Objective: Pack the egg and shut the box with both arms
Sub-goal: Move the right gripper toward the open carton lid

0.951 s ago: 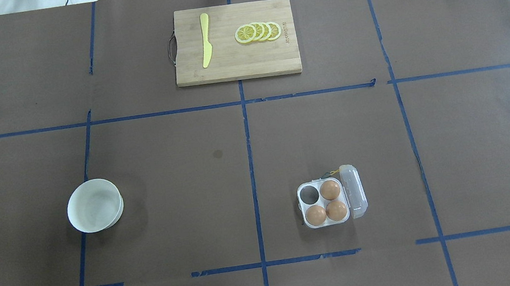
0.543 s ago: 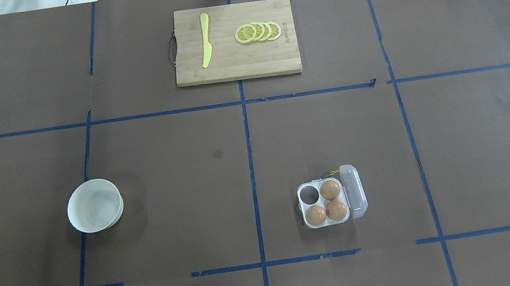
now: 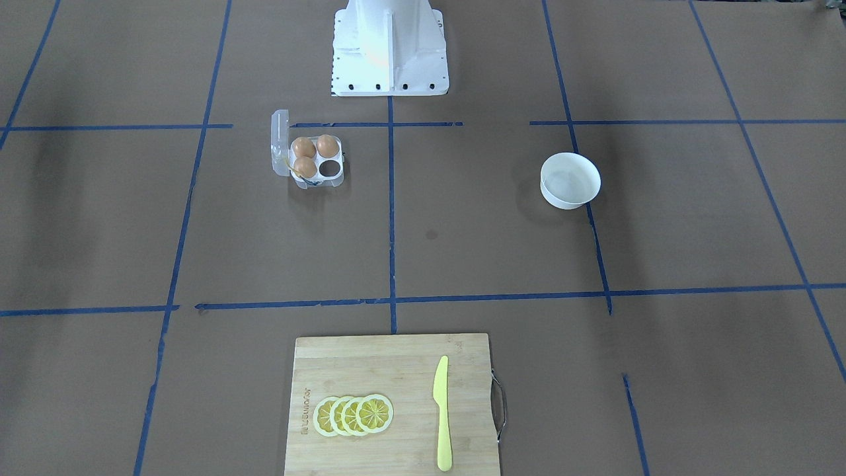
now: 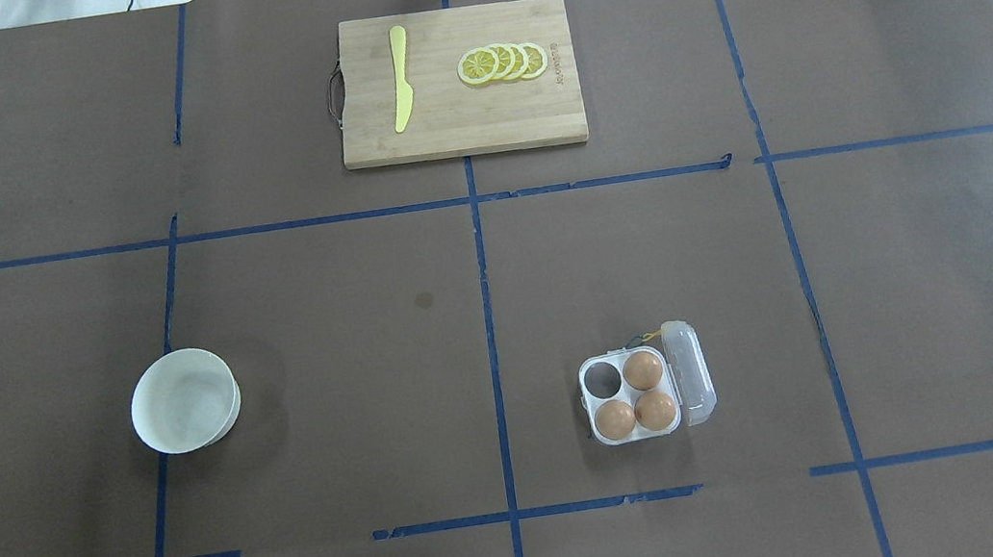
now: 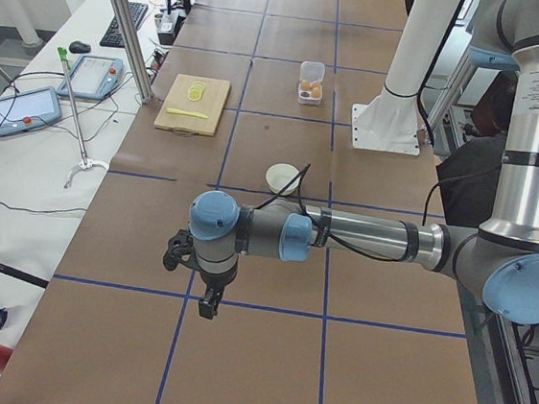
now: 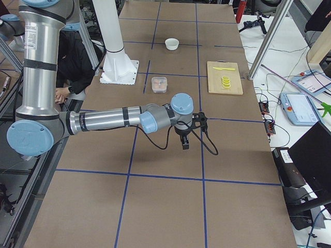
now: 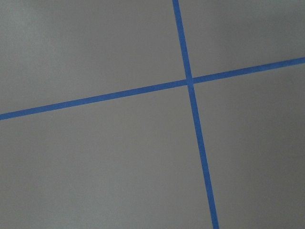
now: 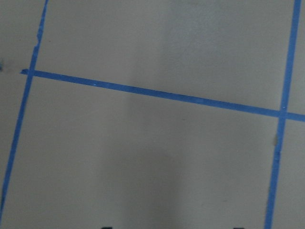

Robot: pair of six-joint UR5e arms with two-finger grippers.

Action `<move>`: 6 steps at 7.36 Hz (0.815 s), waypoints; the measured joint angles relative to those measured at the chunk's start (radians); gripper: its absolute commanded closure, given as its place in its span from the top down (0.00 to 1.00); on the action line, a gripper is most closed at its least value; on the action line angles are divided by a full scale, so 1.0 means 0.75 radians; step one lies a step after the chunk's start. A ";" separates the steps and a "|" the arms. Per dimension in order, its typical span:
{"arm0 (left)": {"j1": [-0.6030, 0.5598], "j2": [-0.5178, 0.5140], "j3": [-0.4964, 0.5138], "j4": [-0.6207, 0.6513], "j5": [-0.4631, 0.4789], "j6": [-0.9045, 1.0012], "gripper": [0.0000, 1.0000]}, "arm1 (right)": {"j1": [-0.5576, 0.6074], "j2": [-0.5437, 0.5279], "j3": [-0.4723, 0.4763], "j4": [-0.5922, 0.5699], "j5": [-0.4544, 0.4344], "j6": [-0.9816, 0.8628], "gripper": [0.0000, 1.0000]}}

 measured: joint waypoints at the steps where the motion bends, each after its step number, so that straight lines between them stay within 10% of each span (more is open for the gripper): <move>1: 0.002 -0.002 -0.002 0.000 -0.004 0.002 1.00 | -0.100 0.001 0.048 0.003 -0.004 0.164 0.00; 6: 0.005 -0.028 -0.008 -0.003 -0.010 0.003 1.00 | -0.679 0.178 0.102 0.482 -0.229 1.245 0.00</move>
